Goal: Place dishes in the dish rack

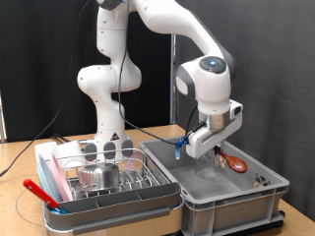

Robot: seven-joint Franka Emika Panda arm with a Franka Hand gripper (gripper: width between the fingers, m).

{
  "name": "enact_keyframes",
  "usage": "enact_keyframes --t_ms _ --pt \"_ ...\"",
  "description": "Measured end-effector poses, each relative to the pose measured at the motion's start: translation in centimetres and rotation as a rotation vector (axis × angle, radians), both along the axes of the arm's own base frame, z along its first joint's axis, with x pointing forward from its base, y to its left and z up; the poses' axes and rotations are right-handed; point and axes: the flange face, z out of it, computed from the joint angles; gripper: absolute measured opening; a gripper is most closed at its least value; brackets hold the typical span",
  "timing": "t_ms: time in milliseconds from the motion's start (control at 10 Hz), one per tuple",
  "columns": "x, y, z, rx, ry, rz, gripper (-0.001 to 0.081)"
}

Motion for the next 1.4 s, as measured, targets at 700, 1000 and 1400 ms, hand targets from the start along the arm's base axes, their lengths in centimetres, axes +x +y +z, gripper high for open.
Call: enact_keyframes --t_ms 700,1000,1400 --pt "-0.9 -0.8 3.9 0.357 0.403 -0.104 0.0074" --pt "-1.8 -1.0 4.3 0.363 0.544 -0.1 0.0074" --pt "-2.1 -3.2 2.1 0.478 1.016 -0.118 0.0074"
